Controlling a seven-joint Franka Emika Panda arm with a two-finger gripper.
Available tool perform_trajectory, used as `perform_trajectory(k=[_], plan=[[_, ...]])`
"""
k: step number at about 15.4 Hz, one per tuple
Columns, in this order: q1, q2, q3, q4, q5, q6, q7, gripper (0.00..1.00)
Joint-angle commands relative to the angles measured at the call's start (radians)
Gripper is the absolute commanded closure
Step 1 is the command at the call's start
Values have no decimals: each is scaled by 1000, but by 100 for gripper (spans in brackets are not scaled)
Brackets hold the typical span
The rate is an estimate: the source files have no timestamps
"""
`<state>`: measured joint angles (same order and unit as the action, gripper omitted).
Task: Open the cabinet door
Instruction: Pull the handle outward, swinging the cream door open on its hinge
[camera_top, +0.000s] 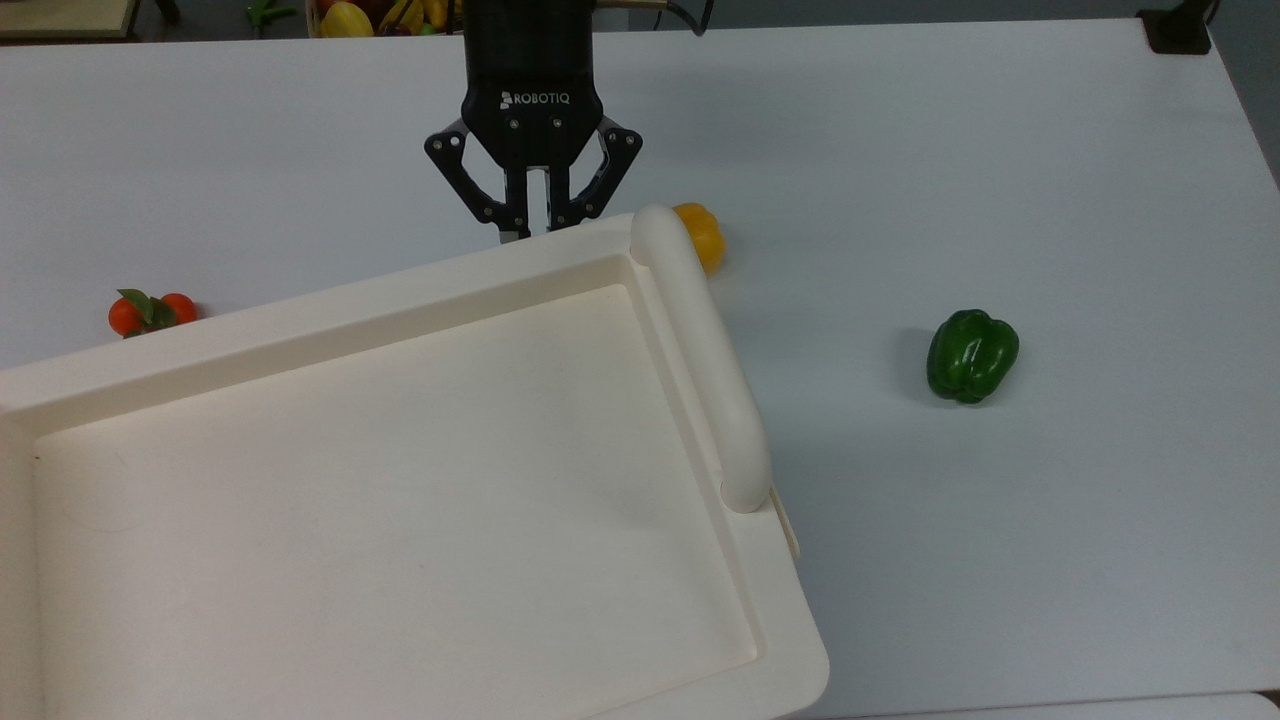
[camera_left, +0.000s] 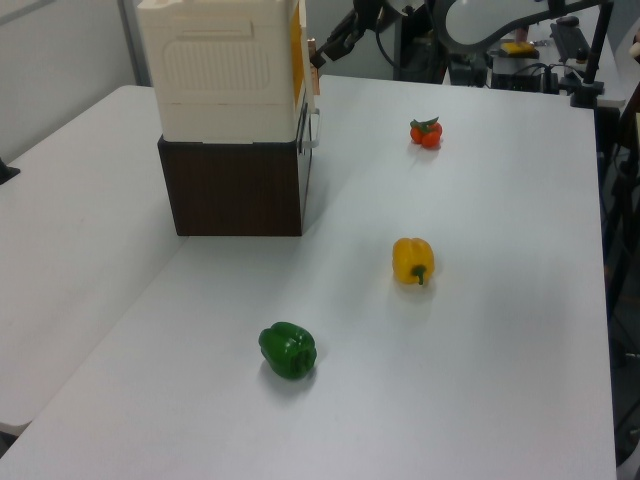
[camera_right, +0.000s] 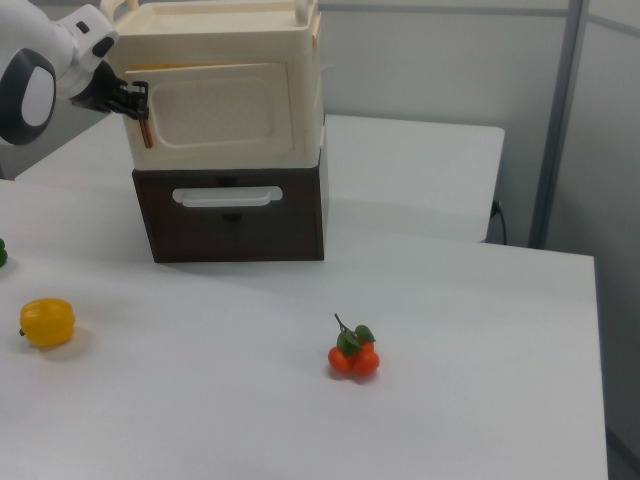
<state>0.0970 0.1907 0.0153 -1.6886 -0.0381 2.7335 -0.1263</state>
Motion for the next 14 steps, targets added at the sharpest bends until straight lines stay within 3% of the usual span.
perform_trajectory(k=[1,3,5,10,12,14], plan=[[-11,-65,2,-60,-6,-73,-4,99],[-19,-117,2,-112,-6,-112,-4,96],[-26,-161,2,-140,-6,-174,-4,83],[-72,-223,-11,-106,-6,-524,-4,44],[-91,-232,-12,-100,-6,-547,-3,30],[-94,-229,-12,-94,4,-546,-1,23]])
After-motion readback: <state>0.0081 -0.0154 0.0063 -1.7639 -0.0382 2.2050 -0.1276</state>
